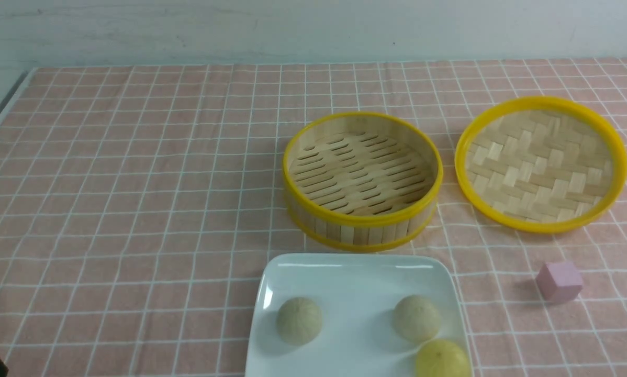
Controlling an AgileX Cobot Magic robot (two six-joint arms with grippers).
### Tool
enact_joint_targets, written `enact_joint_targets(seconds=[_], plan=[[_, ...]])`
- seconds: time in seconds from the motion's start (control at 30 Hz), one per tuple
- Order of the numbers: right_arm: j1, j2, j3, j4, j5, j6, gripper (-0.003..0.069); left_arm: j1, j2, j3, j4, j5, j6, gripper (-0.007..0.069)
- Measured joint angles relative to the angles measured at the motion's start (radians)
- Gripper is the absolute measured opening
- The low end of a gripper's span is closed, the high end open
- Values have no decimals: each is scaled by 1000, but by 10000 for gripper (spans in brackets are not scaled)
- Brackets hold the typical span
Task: Put the steamed buns into the plate on the pink tablecloth.
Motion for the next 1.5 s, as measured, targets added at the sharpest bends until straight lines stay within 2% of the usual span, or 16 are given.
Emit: enact_joint_targets(seconds=[0.13,0.4,1.5], plan=[[0,0,0,0,0,-1,196,12,-24,29,-9,10,26,44],[0,0,0,0,0,-1,202,16,-26,28,-56,23,179,54],[0,0,0,0,0,-1,213,16,-26,28,-58,23,192,90]])
